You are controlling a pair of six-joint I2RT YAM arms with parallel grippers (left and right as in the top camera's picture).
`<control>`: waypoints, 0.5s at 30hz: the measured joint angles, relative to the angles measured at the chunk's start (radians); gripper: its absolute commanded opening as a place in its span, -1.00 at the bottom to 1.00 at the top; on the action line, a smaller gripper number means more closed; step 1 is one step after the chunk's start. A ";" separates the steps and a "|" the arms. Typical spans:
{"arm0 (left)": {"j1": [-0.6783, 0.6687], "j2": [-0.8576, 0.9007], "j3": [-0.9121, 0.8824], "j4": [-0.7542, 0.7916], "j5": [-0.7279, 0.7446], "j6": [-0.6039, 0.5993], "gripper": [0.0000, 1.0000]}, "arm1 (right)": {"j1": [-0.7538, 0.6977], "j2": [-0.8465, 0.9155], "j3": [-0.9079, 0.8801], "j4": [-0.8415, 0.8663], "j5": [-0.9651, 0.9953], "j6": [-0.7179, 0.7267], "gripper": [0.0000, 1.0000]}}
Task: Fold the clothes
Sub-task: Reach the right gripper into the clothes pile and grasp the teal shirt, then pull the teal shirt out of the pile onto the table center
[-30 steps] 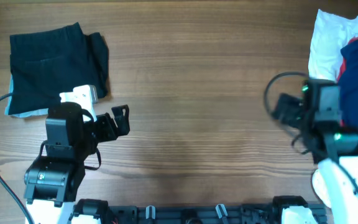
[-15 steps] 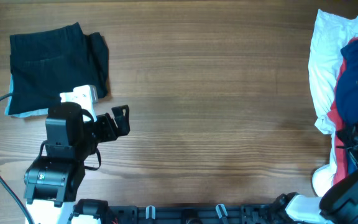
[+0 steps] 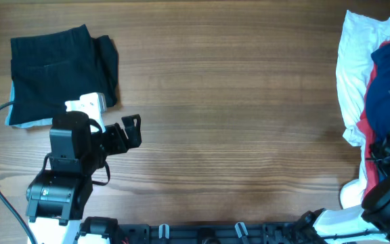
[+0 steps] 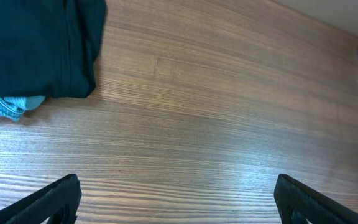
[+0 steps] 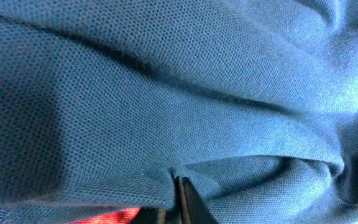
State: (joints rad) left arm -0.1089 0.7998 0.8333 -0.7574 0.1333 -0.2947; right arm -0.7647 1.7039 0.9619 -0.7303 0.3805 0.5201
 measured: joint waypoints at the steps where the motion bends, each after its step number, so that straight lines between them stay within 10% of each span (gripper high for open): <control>1: 0.000 0.000 0.000 0.002 0.000 0.000 1.00 | 0.000 0.000 0.000 0.000 -0.014 -0.009 -0.92; 10: 0.000 0.000 0.000 0.002 0.000 0.000 1.00 | 0.035 -0.201 0.343 -0.191 -0.433 -0.252 -0.91; 15: 0.000 0.000 0.000 0.002 0.000 0.000 1.00 | 0.319 -0.487 0.460 -0.218 -0.739 -0.433 -0.91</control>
State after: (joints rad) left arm -0.1089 0.7998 0.8333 -0.7555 0.1329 -0.2947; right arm -0.4458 1.2171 1.4223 -0.9482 -0.3584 0.0868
